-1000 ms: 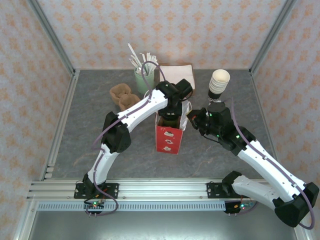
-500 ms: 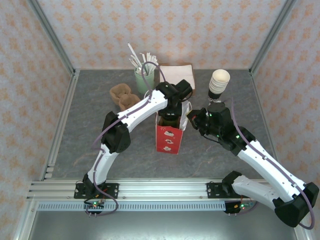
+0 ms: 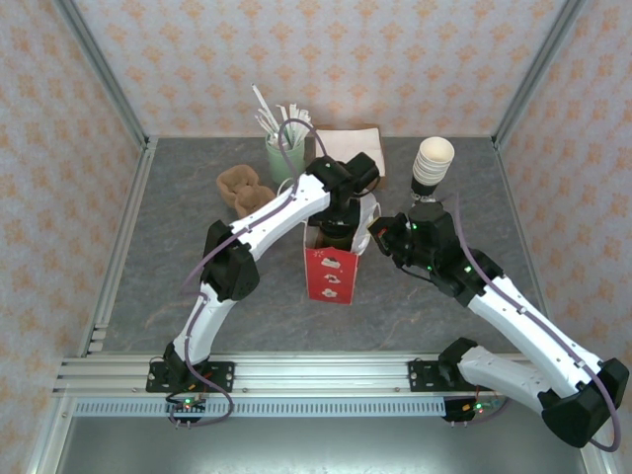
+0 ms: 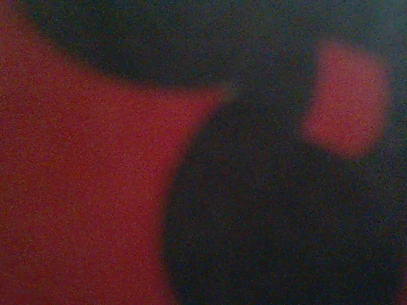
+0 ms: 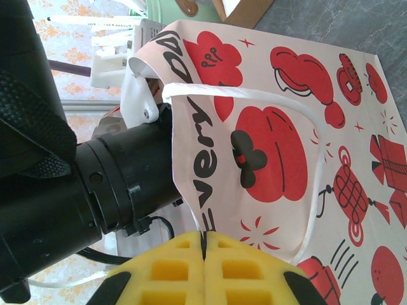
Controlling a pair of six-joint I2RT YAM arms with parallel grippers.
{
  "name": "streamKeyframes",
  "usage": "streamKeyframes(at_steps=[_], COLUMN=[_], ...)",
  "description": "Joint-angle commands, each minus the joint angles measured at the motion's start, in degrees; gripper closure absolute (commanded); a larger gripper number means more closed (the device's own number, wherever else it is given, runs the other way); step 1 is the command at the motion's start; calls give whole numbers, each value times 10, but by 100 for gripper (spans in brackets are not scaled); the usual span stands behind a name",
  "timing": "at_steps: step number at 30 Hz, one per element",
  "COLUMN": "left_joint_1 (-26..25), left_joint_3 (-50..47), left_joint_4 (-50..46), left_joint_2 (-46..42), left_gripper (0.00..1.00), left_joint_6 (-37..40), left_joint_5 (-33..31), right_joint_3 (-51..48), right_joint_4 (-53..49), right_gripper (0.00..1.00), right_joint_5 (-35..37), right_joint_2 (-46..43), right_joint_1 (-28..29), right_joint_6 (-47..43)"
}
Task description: Pack the takeout coffee
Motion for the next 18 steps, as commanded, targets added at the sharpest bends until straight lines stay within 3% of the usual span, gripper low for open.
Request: streamKeyframes(at_steps=[1,18], left_joint_1=[-6,-14], left_joint_3=[45,71], left_joint_4=[-43,-95], left_joint_2=[-35,-61], left_gripper=[17,12], left_joint_6=[11,24], left_joint_5=[8,-12], right_joint_3=[2,17], right_joint_4=[-31,-64], right_gripper=[100,100], right_joint_5=[11,34], right_joint_2=[9,-2], right_joint_1=[4,4], right_joint_6=[-9,-30])
